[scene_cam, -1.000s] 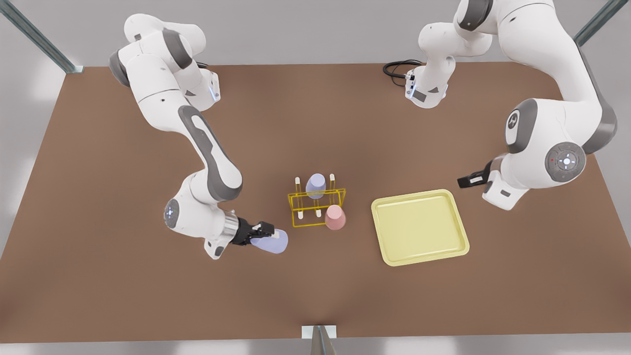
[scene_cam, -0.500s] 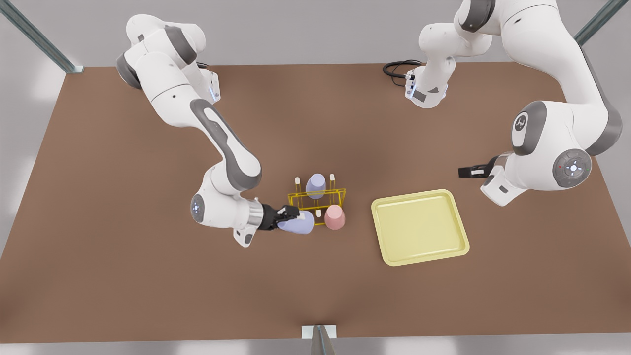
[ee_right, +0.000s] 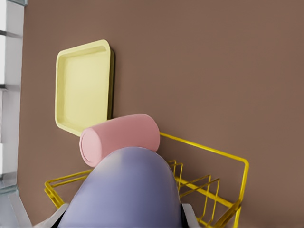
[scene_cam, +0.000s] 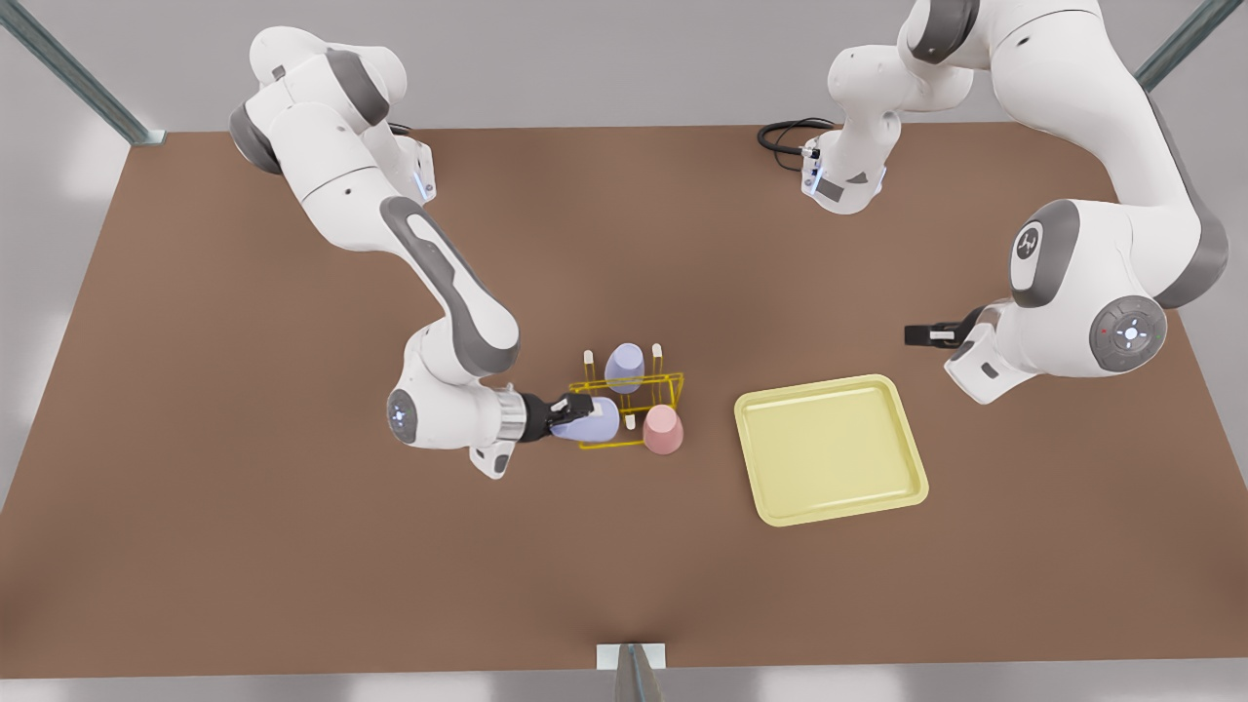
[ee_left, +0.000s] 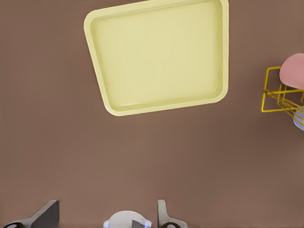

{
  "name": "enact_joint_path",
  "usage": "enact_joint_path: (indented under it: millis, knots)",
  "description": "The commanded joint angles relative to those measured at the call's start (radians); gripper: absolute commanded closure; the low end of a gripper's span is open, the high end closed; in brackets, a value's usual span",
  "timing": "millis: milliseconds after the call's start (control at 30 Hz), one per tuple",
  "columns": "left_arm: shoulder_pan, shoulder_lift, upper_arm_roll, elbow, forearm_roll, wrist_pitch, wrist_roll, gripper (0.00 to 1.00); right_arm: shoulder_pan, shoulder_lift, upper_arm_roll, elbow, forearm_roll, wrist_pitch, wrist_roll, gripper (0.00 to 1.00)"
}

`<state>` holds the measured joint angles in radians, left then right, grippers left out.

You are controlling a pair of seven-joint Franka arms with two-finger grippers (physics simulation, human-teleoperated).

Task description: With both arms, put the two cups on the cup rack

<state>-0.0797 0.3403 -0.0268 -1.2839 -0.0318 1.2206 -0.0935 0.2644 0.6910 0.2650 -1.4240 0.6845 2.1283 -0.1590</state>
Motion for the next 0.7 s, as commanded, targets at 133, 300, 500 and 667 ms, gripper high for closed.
enact_joint_path:
  millis: [133, 300, 500, 667]
  knots:
    - [0.0, -0.001, -0.001, 0.0, 0.001, -0.006, 0.066, 0.0, -0.002, 0.001, 0.0, 0.0, -0.005, -0.01, 0.01, 0.0]
    - [0.0, -0.001, -0.001, 0.0, 0.0, -0.006, 0.066, 0.0, -0.002, 0.007, 0.0, 0.0, -0.006, -0.01, 0.012, 0.0]
    - [-0.002, -0.001, -0.001, 0.0, 0.0, -0.007, 0.066, 0.0, -0.004, -0.027, -0.073, 0.007, -0.147, -0.115, 0.03, 0.0]
    - [-0.002, -0.001, -0.001, 0.0, 0.001, -0.009, 0.066, 0.0, -0.095, -0.221, -0.289, 0.079, -0.748, -0.515, 0.181, 0.0]
